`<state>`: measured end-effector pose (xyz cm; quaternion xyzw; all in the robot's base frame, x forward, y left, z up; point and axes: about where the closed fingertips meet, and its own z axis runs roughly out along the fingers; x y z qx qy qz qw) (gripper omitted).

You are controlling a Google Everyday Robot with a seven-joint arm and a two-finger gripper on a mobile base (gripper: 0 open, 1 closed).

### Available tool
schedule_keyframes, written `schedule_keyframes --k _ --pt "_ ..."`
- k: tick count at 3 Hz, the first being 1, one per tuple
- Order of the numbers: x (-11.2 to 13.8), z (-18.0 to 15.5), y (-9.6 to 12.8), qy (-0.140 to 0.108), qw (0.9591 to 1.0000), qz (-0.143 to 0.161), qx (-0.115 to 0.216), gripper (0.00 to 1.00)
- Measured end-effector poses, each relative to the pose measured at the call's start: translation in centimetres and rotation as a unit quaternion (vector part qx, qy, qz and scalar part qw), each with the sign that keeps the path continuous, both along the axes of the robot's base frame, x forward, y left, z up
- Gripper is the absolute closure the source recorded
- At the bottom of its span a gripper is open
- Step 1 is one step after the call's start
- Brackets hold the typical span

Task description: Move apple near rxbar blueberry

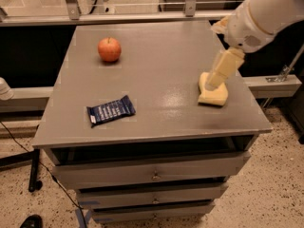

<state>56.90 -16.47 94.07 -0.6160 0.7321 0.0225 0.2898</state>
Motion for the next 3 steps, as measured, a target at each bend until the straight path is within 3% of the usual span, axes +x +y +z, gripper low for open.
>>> schedule_keyframes --k 1,2,3 --pt "5.4 0.2 3.9 -0.033 0.9969 0.021 0.068 0.0" --pt "10.0 0.0 7.8 -0.056 0.9882 0.037 0.137 0.0" --pt "13.7 -0.3 10.7 -0.067 0.9764 0.037 0.202 0.0"
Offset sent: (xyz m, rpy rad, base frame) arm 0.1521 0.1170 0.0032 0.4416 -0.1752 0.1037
